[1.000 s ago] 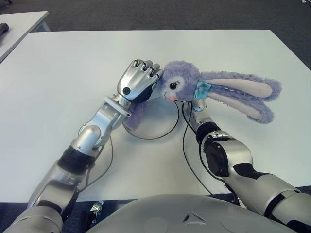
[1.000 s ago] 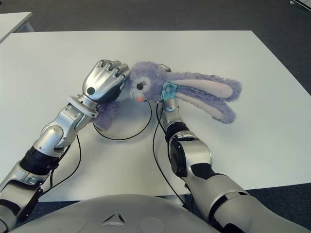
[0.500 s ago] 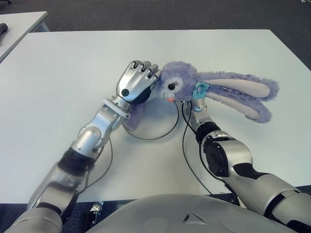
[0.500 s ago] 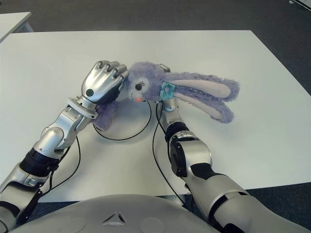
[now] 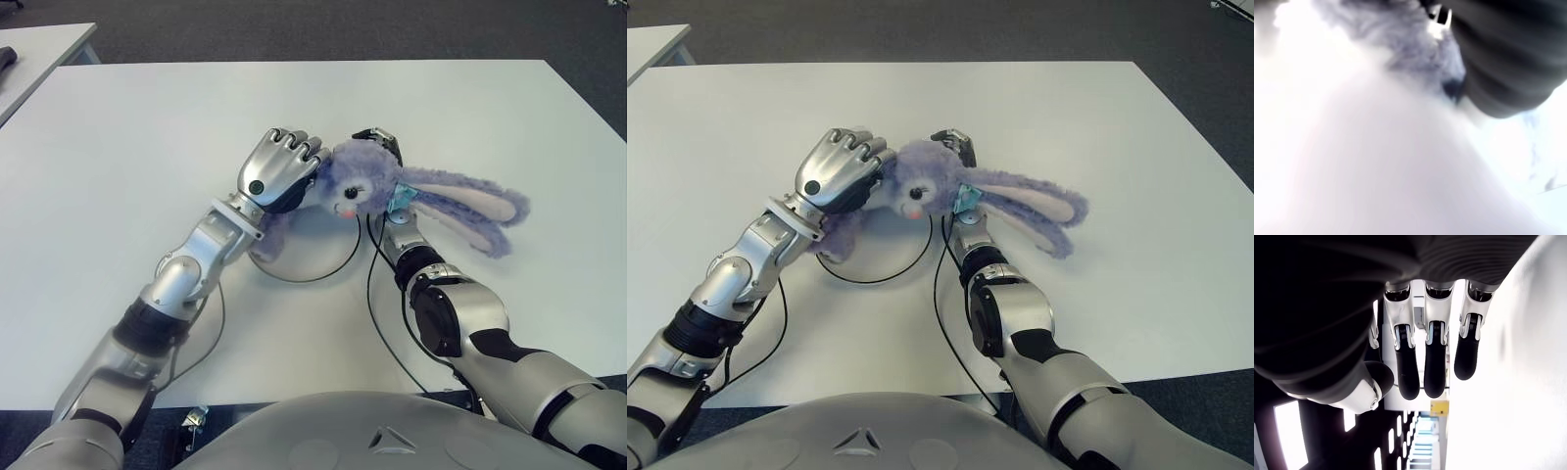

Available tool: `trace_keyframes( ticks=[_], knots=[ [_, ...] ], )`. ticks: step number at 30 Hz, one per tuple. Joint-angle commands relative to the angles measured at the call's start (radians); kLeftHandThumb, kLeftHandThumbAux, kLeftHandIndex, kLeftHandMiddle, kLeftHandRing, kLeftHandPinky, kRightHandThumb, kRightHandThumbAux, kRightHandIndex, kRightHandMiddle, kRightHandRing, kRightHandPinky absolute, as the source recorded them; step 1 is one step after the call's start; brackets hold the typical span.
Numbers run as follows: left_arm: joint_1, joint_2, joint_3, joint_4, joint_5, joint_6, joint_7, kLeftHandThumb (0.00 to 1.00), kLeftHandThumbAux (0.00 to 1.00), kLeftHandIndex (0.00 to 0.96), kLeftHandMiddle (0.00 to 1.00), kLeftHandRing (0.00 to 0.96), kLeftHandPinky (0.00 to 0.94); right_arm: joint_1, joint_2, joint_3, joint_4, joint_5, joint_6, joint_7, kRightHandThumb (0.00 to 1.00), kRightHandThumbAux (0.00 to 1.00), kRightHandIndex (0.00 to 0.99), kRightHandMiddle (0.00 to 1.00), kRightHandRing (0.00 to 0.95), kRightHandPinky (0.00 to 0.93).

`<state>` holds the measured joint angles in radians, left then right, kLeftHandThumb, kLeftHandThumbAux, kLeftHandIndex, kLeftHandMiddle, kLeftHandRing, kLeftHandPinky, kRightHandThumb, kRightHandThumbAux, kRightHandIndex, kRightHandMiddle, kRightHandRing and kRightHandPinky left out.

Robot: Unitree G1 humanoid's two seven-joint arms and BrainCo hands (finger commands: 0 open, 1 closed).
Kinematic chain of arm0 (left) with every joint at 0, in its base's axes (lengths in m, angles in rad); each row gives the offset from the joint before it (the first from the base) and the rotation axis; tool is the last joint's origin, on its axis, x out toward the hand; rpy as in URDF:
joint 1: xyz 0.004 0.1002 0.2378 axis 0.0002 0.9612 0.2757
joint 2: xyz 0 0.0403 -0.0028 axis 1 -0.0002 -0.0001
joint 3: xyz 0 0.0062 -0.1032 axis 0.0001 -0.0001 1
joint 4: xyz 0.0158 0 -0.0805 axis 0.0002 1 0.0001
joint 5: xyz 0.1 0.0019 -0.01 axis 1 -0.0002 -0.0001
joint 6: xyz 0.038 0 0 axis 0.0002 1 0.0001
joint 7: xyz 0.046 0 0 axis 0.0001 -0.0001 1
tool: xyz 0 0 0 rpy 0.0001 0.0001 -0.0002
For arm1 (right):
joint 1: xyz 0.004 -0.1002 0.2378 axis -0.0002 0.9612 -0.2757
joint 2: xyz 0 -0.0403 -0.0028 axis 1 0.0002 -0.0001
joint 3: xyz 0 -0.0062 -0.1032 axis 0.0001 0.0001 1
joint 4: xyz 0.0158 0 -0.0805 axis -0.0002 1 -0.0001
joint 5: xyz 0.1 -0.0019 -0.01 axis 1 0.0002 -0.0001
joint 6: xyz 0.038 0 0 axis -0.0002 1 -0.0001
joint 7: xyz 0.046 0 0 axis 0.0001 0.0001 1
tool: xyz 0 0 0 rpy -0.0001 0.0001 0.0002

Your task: Put the doll into the plate.

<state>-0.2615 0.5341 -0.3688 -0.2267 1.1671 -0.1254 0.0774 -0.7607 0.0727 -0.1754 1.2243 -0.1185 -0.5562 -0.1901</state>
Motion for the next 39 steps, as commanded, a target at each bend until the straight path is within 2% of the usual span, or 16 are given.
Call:
trace_keyframes(
  ticks=[1,2,4,5,6,7,8,9,10,20,29,39],
  knots=[
    [0.034,0.026,-0.009,0.001,-0.026,-0.012,-0.108,0.117,0.454,0.217,0.443,0.574,0.676,0.219,0.046,0.000,0.140,-0.008,0.101,-0.010,0.694,0.733,0.420,0.380,0.350,0.302],
    [0.034,0.026,-0.008,0.000,-0.027,-0.011,-0.111,0.115,0.451,0.210,0.438,0.570,0.671,0.220,0.045,0.002,0.140,-0.010,0.100,-0.012,0.694,0.733,0.420,0.380,0.349,0.301],
    [0.034,0.024,-0.007,0.000,-0.029,-0.008,-0.117,0.100,0.431,0.165,0.368,0.487,0.581,0.220,0.045,0.006,0.140,-0.014,0.098,-0.016,0.693,0.733,0.420,0.380,0.345,0.298],
    [0.033,0.023,-0.006,0.000,-0.029,-0.007,-0.119,0.079,0.421,0.125,0.291,0.362,0.412,0.220,0.045,0.008,0.140,-0.016,0.097,-0.018,0.692,0.733,0.420,0.380,0.343,0.298],
    [0.034,0.022,-0.006,0.000,-0.029,-0.005,-0.124,0.075,0.420,0.118,0.278,0.341,0.383,0.220,0.045,0.010,0.140,-0.018,0.096,-0.020,0.692,0.733,0.420,0.380,0.343,0.298],
    [0.034,0.021,-0.005,0.000,-0.029,-0.004,-0.127,0.053,0.418,0.084,0.246,0.276,0.266,0.220,0.045,0.011,0.140,-0.020,0.096,-0.021,0.691,0.734,0.420,0.379,0.341,0.296],
    [0.035,0.019,-0.006,-0.003,-0.024,0.003,-0.140,0.047,0.418,0.075,0.238,0.260,0.236,0.219,0.045,0.011,0.140,-0.021,0.096,-0.023,0.690,0.734,0.419,0.379,0.340,0.296],
    [0.037,0.017,-0.008,-0.008,-0.017,0.014,-0.159,0.013,0.430,0.023,0.190,0.200,0.155,0.219,0.045,0.011,0.140,-0.021,0.097,-0.026,0.689,0.735,0.418,0.373,0.334,0.288],
    [0.038,0.015,-0.009,-0.011,-0.013,0.021,-0.173,0.006,0.433,0.011,0.180,0.187,0.139,0.218,0.045,0.011,0.140,-0.022,0.098,-0.027,0.689,0.735,0.417,0.372,0.333,0.286],
    [0.040,0.005,-0.018,-0.035,0.019,0.069,-0.252,0.000,0.461,0.000,0.152,0.160,0.077,0.216,0.044,0.019,0.140,-0.034,0.102,-0.047,0.686,0.737,0.415,0.361,0.330,0.299],
    [0.034,0.004,-0.022,-0.038,0.026,0.083,-0.286,0.000,0.477,0.000,0.154,0.174,0.066,0.215,0.045,0.015,0.140,-0.033,0.103,-0.043,0.683,0.739,0.412,0.357,0.331,0.296],
    [0.025,-0.007,-0.019,-0.029,0.024,0.102,-0.305,0.000,0.518,0.000,0.150,0.175,0.076,0.211,0.044,0.015,0.142,-0.033,0.121,-0.039,0.674,0.741,0.408,0.366,0.357,0.360]
  ],
)
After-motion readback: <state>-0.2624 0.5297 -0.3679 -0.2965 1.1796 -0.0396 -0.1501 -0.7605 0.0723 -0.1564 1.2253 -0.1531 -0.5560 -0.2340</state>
